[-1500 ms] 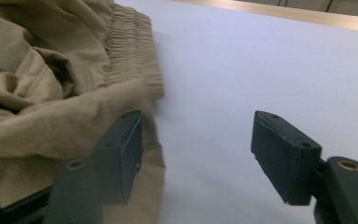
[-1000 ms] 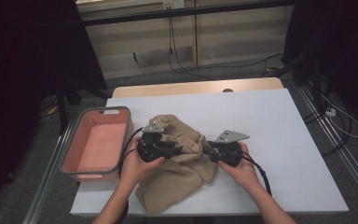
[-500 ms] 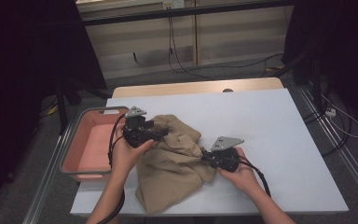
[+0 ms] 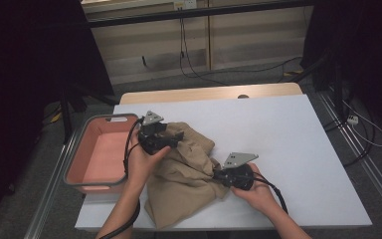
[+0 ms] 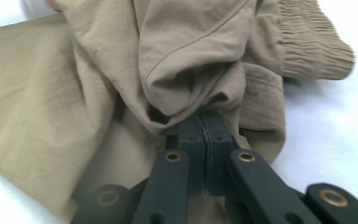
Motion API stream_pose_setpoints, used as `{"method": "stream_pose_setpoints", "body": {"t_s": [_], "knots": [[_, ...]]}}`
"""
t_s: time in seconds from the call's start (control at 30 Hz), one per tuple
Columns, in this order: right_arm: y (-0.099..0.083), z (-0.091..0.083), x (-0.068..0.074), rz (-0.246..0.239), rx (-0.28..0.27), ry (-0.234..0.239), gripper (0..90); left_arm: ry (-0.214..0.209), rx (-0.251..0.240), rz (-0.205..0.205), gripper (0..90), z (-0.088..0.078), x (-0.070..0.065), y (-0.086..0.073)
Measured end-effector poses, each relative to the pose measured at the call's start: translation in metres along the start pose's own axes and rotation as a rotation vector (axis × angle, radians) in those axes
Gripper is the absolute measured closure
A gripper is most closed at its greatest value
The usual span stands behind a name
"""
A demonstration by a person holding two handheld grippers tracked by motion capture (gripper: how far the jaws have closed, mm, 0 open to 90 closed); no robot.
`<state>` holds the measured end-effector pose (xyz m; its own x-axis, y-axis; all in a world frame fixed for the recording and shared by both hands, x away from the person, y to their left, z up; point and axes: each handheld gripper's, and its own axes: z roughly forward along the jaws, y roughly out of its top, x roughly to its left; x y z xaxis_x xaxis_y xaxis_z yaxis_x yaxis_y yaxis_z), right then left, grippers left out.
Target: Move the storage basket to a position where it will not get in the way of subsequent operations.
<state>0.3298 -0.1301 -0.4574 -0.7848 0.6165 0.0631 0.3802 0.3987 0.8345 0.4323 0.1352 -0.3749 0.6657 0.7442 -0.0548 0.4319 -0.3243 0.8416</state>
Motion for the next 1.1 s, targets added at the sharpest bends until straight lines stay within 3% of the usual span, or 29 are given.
{"method": "stream_pose_setpoints", "body": {"t_s": [0.1,0.23,0.27,0.3,0.33,0.47,0.7,0.77,0.8,0.87,0.9,0.93,1.03,1.07,1.1], "knots": [[0.0,0.002,0.003,-0.002,-0.002,0.012,88.6,-0.031,0.001,0.024,24.1,0.007,-0.009,0.005],[0.0,0.004,0.01,-0.016,0.003,0.036,88.6,-0.068,0.045,0.049,21.5,0.025,-0.019,0.001],[0.0,0.005,0.013,-0.02,0.003,0.037,88.6,-0.077,0.1,0.085,20.3,0.037,-0.021,-0.006],[0.0,0.005,0.013,-0.02,0.003,0.037,88.6,-0.077,0.1,0.085,19.4,0.037,-0.021,-0.006],[0.0,0.005,0.014,-0.023,0.001,0.041,88.6,-0.087,0.143,0.087,19.0,0.047,-0.021,-0.015],[0.0,0.004,0.014,-0.016,-0.001,0.041,88.6,-0.075,0.189,0.091,17.6,0.059,-0.018,-0.029],[-0.001,0.003,0.012,-0.012,0.008,0.031,87.1,-0.075,0.215,0.101,17.2,0.064,-0.021,-0.039],[-0.002,0.002,0.011,0.005,0.007,0.027,82.5,-0.064,0.211,0.118,17.5,0.065,-0.023,-0.043],[-0.002,-0.001,0.006,0.024,0.009,0.006,68.9,-0.052,0.216,0.118,18.5,0.065,-0.024,-0.045],[-0.002,-0.008,0.0,0.035,0.005,-0.02,55.7,-0.042,0.216,0.129,21.4,0.065,-0.026,-0.047],[-0.002,-0.008,0.0,0.035,0.005,-0.02,55.7,-0.042,0.216,0.129,24.3,0.065,-0.026,-0.047],[-0.003,-0.016,-0.008,0.062,0.006,-0.068,42.2,-0.036,0.215,0.138,27.2,0.065,-0.028,-0.048],[-0.004,-0.025,-0.015,0.064,0.003,-0.102,37.2,-0.044,0.208,0.138,38.5,0.064,-0.029,-0.05],[-0.005,-0.033,-0.021,0.074,0.003,-0.149,27.4,-0.031,0.199,0.143,39.6,0.064,-0.03,-0.051],[-0.005,-0.033,-0.021,0.074,0.003,-0.149,27.4,-0.031,0.199,0.143,40.5,0.064,-0.03,-0.051]]}}
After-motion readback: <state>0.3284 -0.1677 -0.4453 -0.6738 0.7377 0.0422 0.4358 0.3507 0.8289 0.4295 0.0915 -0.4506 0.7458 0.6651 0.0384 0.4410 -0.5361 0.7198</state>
